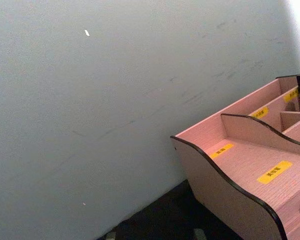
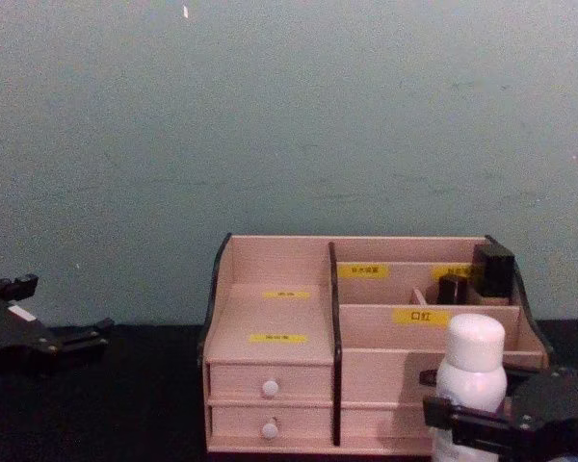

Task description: Pick up the facial cleanser and watermelon frost from the table and place them into the tiered storage box.

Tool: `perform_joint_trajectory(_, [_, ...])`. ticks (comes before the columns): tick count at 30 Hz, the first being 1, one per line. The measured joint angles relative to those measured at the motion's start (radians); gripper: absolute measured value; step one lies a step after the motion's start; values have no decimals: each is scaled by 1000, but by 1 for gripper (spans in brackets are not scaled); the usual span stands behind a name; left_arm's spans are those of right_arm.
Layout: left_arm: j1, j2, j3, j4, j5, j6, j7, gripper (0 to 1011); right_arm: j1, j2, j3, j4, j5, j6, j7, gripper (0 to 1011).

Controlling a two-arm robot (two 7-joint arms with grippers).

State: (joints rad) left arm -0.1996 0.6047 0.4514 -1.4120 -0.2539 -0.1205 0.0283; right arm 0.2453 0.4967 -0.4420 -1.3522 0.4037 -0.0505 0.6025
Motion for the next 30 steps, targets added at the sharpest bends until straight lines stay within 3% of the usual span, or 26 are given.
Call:
perform_joint_trajectory(12, [0, 0, 0, 0, 0, 0, 0, 1001, -5, 7, 0, -14, -1, -5, 0, 596])
perform_joint_trajectory(22, [0, 0, 0, 0, 0, 0, 0, 1001, -13, 35, 29, -91, 73, 5, 40, 596])
perform_joint_trajectory(30, [0, 0, 0, 0, 0, 0, 0, 1002, 57, 16, 37, -93, 119, -14, 54, 595])
